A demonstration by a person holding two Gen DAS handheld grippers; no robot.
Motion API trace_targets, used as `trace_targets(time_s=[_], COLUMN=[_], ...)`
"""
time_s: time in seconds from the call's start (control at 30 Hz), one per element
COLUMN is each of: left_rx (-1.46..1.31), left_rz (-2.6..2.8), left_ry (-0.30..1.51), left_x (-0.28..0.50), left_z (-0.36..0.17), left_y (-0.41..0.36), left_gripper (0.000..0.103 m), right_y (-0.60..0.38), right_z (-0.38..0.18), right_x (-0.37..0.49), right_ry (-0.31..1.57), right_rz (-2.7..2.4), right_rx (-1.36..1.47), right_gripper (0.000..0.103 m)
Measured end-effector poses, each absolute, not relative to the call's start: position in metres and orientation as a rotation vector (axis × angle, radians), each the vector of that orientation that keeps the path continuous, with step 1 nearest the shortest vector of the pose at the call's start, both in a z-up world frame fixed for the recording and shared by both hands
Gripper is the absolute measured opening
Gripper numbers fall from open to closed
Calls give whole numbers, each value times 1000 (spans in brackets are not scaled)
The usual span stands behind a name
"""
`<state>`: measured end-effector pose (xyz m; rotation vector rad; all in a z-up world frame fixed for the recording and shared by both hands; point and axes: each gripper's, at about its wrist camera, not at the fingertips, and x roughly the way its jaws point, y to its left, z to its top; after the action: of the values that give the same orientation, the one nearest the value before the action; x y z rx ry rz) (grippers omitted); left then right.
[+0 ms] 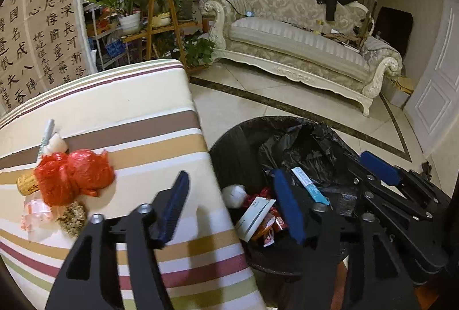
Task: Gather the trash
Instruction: 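Move both tools back over the table toward the clear plastic bag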
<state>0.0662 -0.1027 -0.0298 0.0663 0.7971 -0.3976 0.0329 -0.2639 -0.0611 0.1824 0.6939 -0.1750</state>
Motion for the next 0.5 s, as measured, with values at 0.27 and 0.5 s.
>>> trace_targets(time_s=[0.27, 0.5], left_rx=[35, 9], left_rz=[-330, -252], left_ry=[774, 777], left_x=[58, 54], left_z=[-21, -21], left_y=[-66, -26], left_gripper=[72, 72], right_y=[-246, -204], right_z=[-47, -40], right_x=[26, 29], right_ry=[680, 684], right_rz=[-147, -55], right_rx=[171, 134], right_gripper=[52, 55])
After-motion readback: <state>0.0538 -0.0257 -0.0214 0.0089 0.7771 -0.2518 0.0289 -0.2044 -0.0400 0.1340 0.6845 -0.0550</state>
